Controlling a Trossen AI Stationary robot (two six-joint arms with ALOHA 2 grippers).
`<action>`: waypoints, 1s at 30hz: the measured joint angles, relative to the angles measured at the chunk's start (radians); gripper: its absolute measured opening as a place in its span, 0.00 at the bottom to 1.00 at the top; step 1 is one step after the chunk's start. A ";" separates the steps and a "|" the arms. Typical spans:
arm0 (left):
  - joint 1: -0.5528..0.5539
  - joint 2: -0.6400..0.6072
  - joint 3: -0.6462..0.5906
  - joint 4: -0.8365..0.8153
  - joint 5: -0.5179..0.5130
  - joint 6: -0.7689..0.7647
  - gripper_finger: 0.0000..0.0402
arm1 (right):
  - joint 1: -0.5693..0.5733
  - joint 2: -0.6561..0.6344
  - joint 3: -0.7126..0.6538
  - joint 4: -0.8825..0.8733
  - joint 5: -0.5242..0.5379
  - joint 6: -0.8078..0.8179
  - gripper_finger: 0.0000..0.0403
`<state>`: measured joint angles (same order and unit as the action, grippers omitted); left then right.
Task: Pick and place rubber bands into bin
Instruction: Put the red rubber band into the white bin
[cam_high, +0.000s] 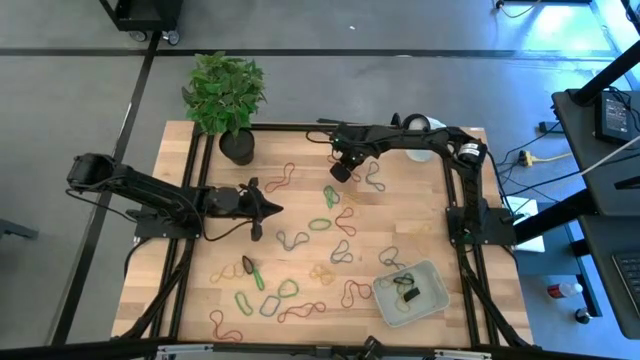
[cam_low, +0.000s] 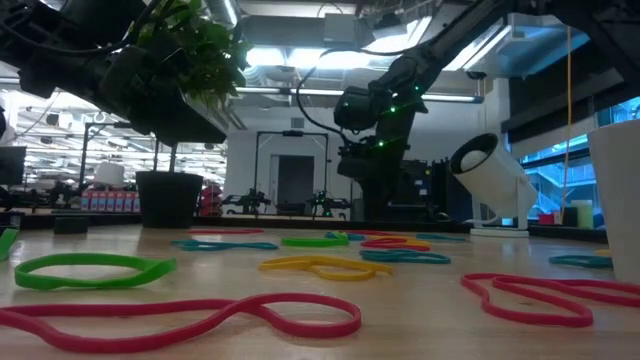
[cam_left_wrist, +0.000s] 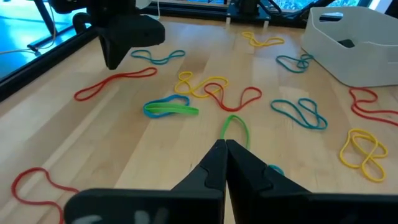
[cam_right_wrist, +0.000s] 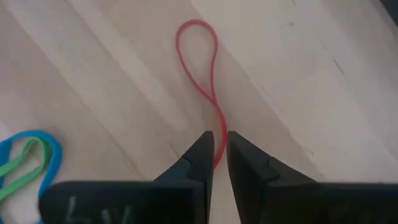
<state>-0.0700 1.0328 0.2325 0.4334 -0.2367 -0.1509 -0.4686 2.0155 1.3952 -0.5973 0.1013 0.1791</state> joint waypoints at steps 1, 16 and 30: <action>0.000 0.000 0.000 -0.002 0.000 0.000 0.00 | 0.000 0.000 0.000 0.003 0.000 0.000 0.12; 0.000 0.000 0.000 -0.005 0.000 0.000 0.00 | 0.000 0.000 -0.006 0.013 0.001 0.051 0.39; 0.000 0.000 0.000 -0.004 0.000 -0.010 0.01 | -0.007 -0.006 -0.131 0.100 0.005 0.115 0.34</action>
<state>-0.0700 1.0328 0.2321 0.4294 -0.2371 -0.1605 -0.4759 2.0096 1.2643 -0.4969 0.1066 0.2936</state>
